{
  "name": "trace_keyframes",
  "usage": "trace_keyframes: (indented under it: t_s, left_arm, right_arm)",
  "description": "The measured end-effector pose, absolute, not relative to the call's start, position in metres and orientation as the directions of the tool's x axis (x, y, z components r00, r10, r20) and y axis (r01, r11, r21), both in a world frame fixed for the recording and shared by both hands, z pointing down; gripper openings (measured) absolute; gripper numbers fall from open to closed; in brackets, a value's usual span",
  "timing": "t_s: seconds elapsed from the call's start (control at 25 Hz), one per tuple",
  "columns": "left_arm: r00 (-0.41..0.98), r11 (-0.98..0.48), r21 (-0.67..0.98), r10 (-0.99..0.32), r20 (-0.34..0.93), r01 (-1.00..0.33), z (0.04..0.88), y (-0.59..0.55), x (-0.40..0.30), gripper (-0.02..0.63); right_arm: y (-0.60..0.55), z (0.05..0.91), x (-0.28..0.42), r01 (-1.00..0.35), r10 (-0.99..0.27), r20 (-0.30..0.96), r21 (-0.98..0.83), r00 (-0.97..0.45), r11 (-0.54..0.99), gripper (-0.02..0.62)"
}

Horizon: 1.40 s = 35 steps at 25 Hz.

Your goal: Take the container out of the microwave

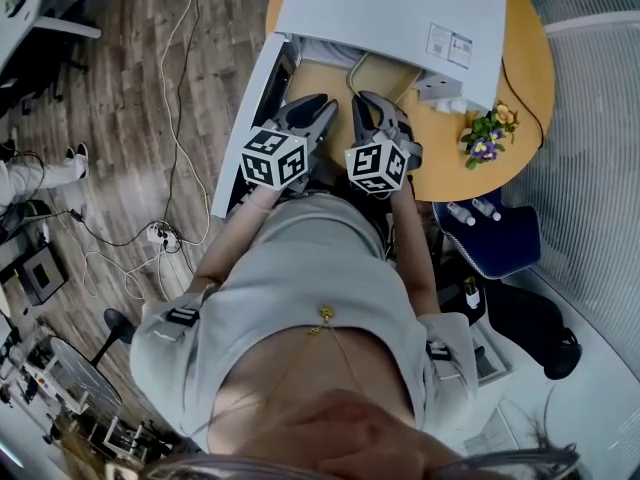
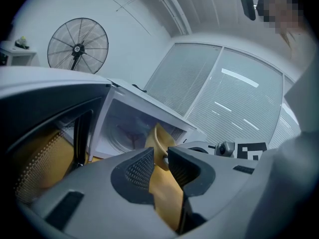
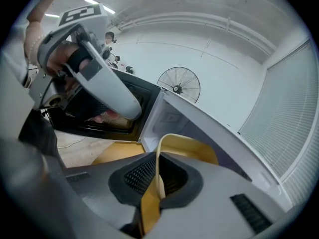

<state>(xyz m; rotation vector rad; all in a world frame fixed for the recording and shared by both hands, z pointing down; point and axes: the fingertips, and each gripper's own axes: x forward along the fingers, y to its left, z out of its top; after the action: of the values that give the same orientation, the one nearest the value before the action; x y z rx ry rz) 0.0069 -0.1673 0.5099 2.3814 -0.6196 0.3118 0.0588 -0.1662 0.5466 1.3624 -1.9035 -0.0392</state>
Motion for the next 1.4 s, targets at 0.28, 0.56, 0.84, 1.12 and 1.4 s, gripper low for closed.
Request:
trace_keyframes:
  t_s: [0.28,0.56,0.84,1.12,1.4]
  left_arm:
    - [0.862,-0.684,0.529,-0.346,0.37,-0.502,0.511,-0.161,0.006,0.101]
    - [0.863,-0.686,0.53,-0.339,0.374,-0.499,0.513,-0.154,0.004,0.101]
    - [0.86,-0.688,0.526,-0.327,0.391,-0.5,0.518,-0.15,0.003,0.101]
    - [0.863,-0.698,0.523,-0.298,0.408,-0.488,0.525,-0.146,0.011,0.101]
    - [0.869,-0.714,0.52,-0.264,0.419,-0.468,0.53,-0.142,0.022,0.101]
  right_arm:
    - [-0.147,0.545,0.054,-0.805,-0.805,0.575,0.404,-0.146,0.435,0.032]
    - [-0.129,0.546,0.047,-0.799,-0.787,0.593,0.385,-0.17,0.462,0.034]
    - [-0.114,0.547,0.042,-0.814,-0.77,0.615,0.355,-0.166,0.46,0.034]
    - [-0.099,0.551,0.046,-0.843,-0.756,0.638,0.319,-0.147,0.434,0.034]
    - [-0.092,0.554,0.053,-0.863,-0.746,0.654,0.298,-0.127,0.408,0.034]
